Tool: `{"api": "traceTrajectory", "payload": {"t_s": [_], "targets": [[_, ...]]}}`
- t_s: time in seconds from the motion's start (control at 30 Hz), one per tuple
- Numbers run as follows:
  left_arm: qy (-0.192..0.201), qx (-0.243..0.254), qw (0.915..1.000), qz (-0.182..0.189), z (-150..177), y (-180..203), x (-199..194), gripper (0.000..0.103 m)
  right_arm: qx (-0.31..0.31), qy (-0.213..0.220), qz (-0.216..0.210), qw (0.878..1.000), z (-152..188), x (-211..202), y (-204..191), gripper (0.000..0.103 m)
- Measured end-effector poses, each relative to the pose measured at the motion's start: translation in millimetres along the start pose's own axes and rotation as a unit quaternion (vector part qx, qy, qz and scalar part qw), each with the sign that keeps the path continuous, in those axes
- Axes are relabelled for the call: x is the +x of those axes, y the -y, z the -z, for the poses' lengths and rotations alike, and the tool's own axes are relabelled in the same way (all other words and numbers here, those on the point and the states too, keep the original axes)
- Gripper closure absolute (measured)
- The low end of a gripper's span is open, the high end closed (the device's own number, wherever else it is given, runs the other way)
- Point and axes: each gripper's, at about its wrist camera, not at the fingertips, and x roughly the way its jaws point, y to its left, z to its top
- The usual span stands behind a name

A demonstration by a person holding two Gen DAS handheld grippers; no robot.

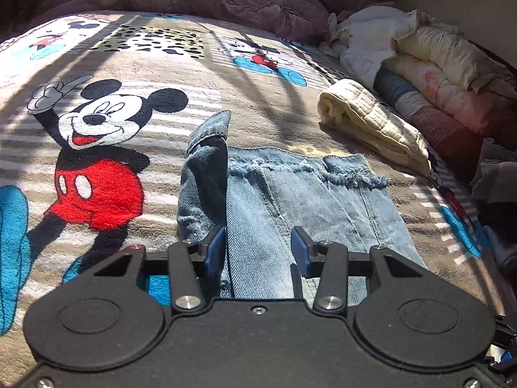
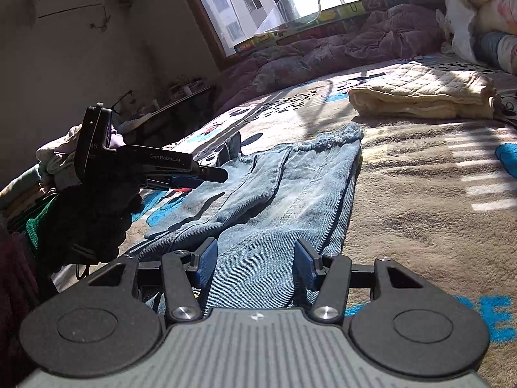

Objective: Fold clothes

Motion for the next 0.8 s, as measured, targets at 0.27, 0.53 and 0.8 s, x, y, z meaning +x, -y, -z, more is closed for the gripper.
{"api": "traceTrajectory", "payload": {"t_s": [0.27,0.53,0.8], "targets": [[0.011,0.041,0.9989,0.019,1.5,17.7,4.5,0.101,-0.033,-0.014,0.018,0.999,9.6,23.2,-5.2,0.048],[0.103,0.044,0.9936,0.011,-6.6,18.7,-51.1,0.103,-0.048,0.007,0.024,0.999,14.9,25.9,-5.6,0.047],[0.174,0.05,0.9831,-0.024,-6.3,-4.0,-126.6,0.103,-0.061,0.013,0.032,0.998,16.9,26.8,-8.7,0.046]]}}
